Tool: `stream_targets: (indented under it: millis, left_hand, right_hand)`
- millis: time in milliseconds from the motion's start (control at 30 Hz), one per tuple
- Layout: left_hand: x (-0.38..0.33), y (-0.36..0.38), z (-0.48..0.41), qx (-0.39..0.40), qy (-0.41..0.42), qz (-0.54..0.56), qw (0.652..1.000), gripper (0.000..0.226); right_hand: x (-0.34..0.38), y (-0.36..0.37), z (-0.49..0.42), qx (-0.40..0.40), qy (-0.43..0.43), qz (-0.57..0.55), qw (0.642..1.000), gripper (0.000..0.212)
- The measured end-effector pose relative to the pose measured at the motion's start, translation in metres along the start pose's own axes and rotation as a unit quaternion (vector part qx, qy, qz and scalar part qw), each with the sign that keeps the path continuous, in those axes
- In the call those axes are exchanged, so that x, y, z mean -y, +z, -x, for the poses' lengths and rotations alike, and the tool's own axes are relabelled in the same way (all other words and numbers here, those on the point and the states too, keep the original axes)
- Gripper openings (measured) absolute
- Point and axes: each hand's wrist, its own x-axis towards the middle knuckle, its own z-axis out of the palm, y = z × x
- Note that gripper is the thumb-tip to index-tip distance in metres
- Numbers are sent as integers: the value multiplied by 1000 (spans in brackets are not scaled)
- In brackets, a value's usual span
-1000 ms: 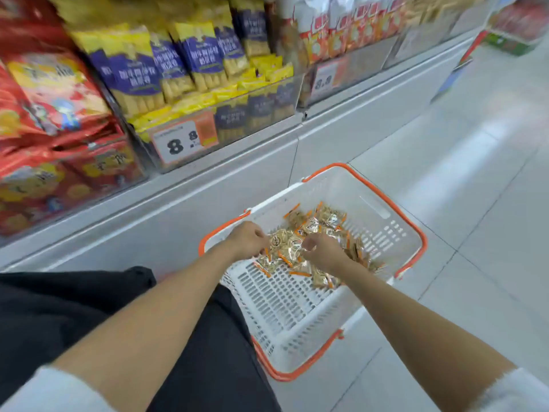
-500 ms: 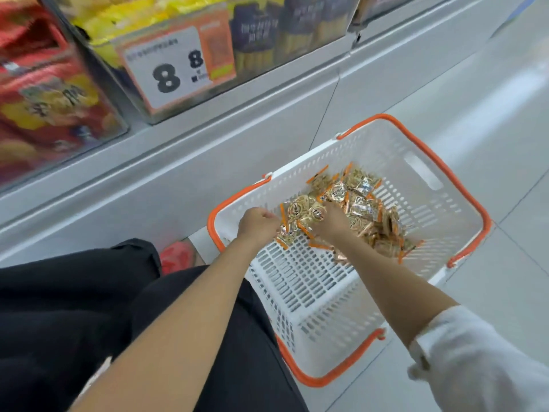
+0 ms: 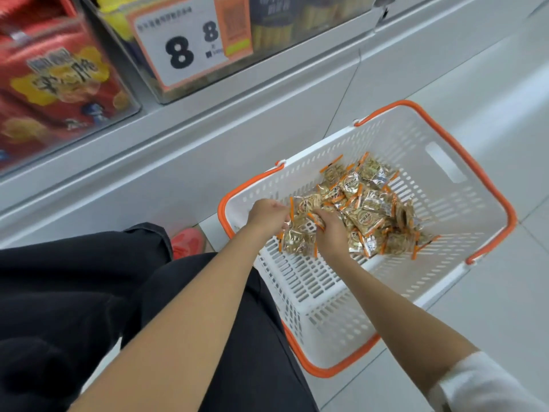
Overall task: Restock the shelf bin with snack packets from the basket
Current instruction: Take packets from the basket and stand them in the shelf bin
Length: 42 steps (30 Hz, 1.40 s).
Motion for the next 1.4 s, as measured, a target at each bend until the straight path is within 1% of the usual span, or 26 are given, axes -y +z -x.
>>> stream_targets:
  millis: [100,167,233,267,300,367,433,467,500,567,600,667,700,767,833,933,1000,1067,1133,1200,1233,1400]
  left_hand:
    - [-9,4,12,65,-31,38,997,24]
    - [-10,5,18,100,-27,60,993,34]
    - [-13,0,24,98,-19,120,988,43]
    - [-14,-4,27,87,-20,157,984,47]
    - [-16,-10,31,77,-14,181,980,47]
    - [-23,-22,39,70,9,184,980,41]
    - [-31,-32,50,73,32,162,984,37]
    - [-36,-36,57,73,44,147,986,36]
    - [-42,-40,64,73,60,128,987,35]
    - [-54,-48,76,65,92,92,989,32]
    - [-61,-52,82,58,104,83,989,32]
    - [-77,-59,93,39,129,55,989,34]
    - [-87,-62,100,27,146,31,988,34]
    - [-112,-67,118,9,192,-9,981,34]
    - [-139,-74,138,0,245,-18,969,30]
    - [-171,-92,169,-23,301,-7,953,18]
    - [-189,-109,186,-48,319,-4,946,24]
    - [-206,-131,205,-64,327,-9,943,33]
    - [-222,-154,228,-38,327,-11,944,37]
    - [-239,-177,253,-3,323,0,946,27]
    - [-247,-190,263,-4,325,-3,946,25]
    - [-286,-267,313,-78,376,-33,923,23]
  right_hand:
    - [33,-25,18,1,-110,-24,994,61]
    - [51,-42,28,11,-174,-32,984,62]
    - [66,-63,35,33,-189,-48,980,66]
    - [73,-74,38,48,-181,-64,980,69]
    - [81,-85,43,63,-175,-96,978,74]
    - [97,-103,49,70,-134,-194,969,77]
    - [114,-118,46,52,-51,-271,960,76]
    - [121,-125,42,53,-6,-311,949,73]
    - [129,-133,39,59,21,-358,932,63]
    - [147,-152,34,52,29,-413,909,28]
    - [155,-161,33,47,22,-425,904,22]
    - [175,-180,35,66,25,-462,884,20]
    - [186,-189,36,77,20,-468,880,19]
    - [210,-206,37,72,-1,-433,899,20]
    - [239,-225,37,51,-34,-400,915,24]
    - [281,-260,43,50,-86,-389,916,12]
    - [305,-283,50,70,-117,-371,919,7]
    - [326,-303,59,81,-168,-300,936,6]
    - [350,-318,69,69,-215,-237,945,8]
    - [379,-329,78,43,-248,-202,947,7]
    - [395,-333,81,34,-260,-195,945,8]
    - [484,-342,91,7,-328,-201,923,11]
